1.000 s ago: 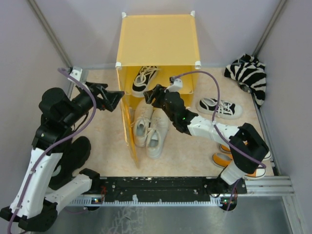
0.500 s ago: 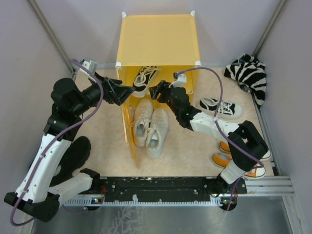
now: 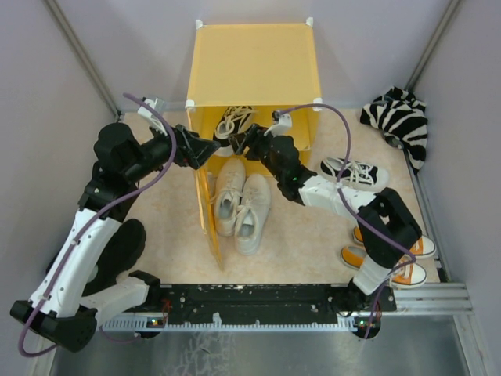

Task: Place and organize the shoes in the shoe cabinet

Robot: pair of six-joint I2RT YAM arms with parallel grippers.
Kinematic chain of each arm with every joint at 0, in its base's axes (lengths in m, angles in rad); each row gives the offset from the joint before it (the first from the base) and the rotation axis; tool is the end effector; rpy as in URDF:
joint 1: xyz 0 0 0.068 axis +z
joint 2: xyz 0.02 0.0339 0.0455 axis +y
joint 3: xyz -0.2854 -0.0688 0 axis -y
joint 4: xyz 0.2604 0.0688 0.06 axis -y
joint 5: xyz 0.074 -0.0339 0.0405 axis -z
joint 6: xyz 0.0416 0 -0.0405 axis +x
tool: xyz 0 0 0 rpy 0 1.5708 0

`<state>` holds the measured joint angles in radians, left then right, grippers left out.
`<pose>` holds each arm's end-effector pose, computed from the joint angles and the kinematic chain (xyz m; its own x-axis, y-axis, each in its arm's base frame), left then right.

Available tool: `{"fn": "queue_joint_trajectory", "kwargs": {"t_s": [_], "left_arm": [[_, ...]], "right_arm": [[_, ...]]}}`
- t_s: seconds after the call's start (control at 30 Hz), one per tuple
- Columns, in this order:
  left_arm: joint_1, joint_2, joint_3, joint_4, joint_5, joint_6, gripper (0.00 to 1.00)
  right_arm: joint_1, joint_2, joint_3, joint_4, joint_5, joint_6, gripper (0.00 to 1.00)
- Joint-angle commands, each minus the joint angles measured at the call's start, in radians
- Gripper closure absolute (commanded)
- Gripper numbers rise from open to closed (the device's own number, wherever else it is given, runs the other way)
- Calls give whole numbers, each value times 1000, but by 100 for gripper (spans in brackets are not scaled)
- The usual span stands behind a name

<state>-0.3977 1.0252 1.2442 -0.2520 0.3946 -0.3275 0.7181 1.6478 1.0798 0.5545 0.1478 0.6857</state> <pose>0.2016 -0.1020 0.4689 -0.2578 -0.2138 -0.9423 0.6642 0.6691 -0.3335 0.3119 0.2644 0.3070 -0.3497 0.5261 -0.7752 -0.4114 0.6571 0.6316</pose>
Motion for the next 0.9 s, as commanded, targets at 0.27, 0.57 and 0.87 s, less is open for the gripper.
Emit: {"fn": "queue_joint_trajectory", "kwargs": {"t_s": [0.27,0.57,0.87], "left_arm": [[-4,-37,9,-80,-80,90,6],[-4,-67,19,-118,-111,137,5],[-4,-102,22,-147,-137,158,5]], "right_arm": [[4,131,216,-127,179,122,36],[3,202,272,-142,171,119,44],[3,253,247,-64,135,152,75]]}}
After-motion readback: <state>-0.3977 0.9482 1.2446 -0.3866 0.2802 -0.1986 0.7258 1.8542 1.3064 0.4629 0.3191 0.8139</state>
